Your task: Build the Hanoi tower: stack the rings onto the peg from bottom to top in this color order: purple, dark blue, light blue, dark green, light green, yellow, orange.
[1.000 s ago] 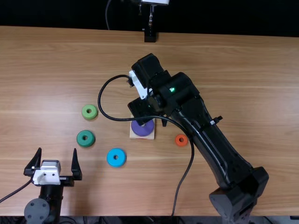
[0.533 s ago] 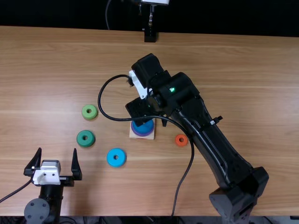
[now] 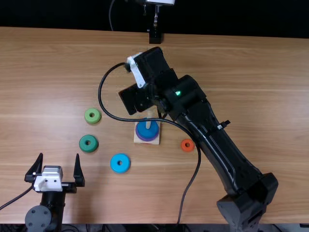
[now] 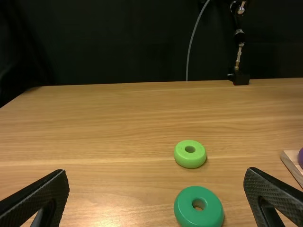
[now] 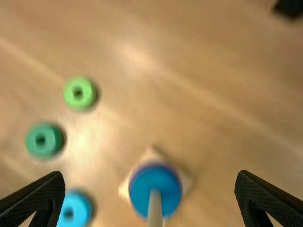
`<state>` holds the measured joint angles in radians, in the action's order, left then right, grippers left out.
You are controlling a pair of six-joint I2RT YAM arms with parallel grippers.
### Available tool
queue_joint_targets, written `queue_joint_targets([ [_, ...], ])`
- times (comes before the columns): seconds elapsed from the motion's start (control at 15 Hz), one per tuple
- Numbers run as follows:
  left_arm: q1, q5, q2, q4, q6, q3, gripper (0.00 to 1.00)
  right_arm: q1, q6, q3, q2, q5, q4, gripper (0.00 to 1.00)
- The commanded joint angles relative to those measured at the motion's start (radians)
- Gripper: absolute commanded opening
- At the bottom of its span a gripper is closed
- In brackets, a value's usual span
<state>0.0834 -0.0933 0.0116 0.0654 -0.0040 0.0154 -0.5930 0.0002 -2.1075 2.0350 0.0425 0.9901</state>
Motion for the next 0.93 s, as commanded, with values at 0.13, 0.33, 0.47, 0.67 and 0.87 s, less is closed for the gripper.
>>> queue_joint_targets([
  [0.13, -0.007, -0.008, -0.012, 0.036, 0.002, -0.015, 1.0, 0.168, -0.002, 0.19, -0.162, -0.009, -0.244, 1.0],
  [0.33, -0.008, -0.008, -0.012, 0.034, 0.002, -0.015, 1.0, 0.283, -0.004, 0.471, -0.361, -0.009, -0.577, 1.0],
  [0.47, -0.007, -0.008, -0.012, 0.036, 0.002, -0.015, 1.0, 0.355, -0.006, 0.653, -0.526, -0.006, -0.801, 1.0],
  [0.67, -0.007, -0.006, -0.012, 0.034, 0.002, -0.015, 1.0, 0.401, -0.008, 0.962, -0.771, -0.008, -1.009, 1.0],
  [0.87, -0.007, -0.008, -0.012, 0.034, 0.002, -0.015, 1.0, 0.438, 0.0, 1.23, -1.064, -0.009, -1.048, 1.0],
])
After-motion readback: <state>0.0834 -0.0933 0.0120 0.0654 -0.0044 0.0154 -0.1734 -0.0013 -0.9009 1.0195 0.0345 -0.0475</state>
